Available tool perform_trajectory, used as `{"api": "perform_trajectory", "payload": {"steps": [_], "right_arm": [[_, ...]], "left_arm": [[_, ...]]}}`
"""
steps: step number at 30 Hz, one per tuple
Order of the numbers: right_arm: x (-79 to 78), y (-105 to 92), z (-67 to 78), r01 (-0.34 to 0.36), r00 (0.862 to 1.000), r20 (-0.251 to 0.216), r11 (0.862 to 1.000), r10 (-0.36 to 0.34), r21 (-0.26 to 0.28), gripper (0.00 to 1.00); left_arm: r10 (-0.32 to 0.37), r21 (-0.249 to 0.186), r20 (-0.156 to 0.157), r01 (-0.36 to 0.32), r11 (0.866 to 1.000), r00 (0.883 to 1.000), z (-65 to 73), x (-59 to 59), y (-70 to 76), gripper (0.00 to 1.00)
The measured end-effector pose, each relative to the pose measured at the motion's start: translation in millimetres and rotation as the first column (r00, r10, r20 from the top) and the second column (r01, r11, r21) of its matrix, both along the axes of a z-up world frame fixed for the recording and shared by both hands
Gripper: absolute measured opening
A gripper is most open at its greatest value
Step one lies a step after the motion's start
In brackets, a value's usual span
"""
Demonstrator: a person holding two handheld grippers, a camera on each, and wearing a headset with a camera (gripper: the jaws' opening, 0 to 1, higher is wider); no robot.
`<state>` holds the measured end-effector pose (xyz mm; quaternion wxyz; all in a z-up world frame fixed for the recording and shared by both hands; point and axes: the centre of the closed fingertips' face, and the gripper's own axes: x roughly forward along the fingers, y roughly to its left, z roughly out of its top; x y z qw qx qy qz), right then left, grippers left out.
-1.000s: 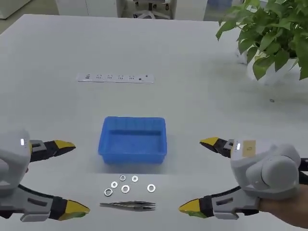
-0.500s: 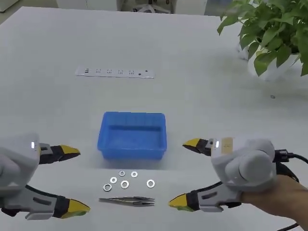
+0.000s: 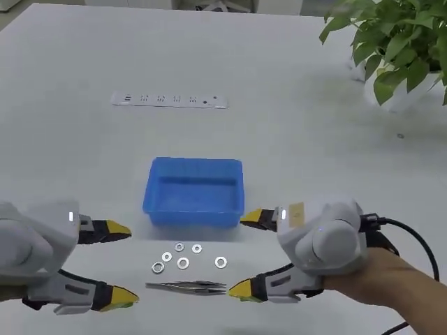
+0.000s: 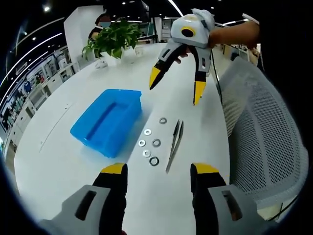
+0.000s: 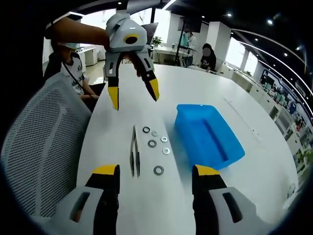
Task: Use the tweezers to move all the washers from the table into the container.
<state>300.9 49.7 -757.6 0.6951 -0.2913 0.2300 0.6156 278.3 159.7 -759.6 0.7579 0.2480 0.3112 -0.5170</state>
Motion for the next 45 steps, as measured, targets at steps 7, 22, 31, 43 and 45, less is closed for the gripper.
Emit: {"api": "perform_trajectory", "payload": {"steps": [7, 22, 31, 43, 45], "right_arm": [[-3.3, 11.2, -7.4, -0.054, 0.999, 0.004, 0.998, 0.054, -0.010, 0.51], [-19.3, 30.2, -35.3, -0.169, 0.986, -0.032, 0.983, 0.167, -0.074, 0.32], [-25.7, 35.7, -46.9, -0.206, 0.979, -0.033, 0.972, 0.203, -0.112, 0.25], [-30.1, 38.4, -56.4, -0.229, 0.973, -0.032, 0.963, 0.227, -0.141, 0.15], [-30.4, 38.1, -57.5, -0.230, 0.973, -0.034, 0.962, 0.227, -0.145, 0.13]], "left_arm": [[-0.040, 0.036, -0.024, 0.040, 0.999, 0.999, -11.0, -3.8, -5.7, 0.46], [-0.087, 0.096, -0.049, 0.091, 0.991, 0.995, -35.1, -7.0, -3.9, 0.24], [-0.108, 0.110, -0.052, 0.113, 0.987, 0.993, -41.5, -2.6, -8.6, 0.17], [-0.153, 0.124, -0.077, 0.162, 0.979, 0.985, -50.4, -6.8, -14.3, 0.10], [-0.159, 0.132, -0.078, 0.168, 0.977, 0.984, -51.8, -7.3, -14.0, 0.08]]}}
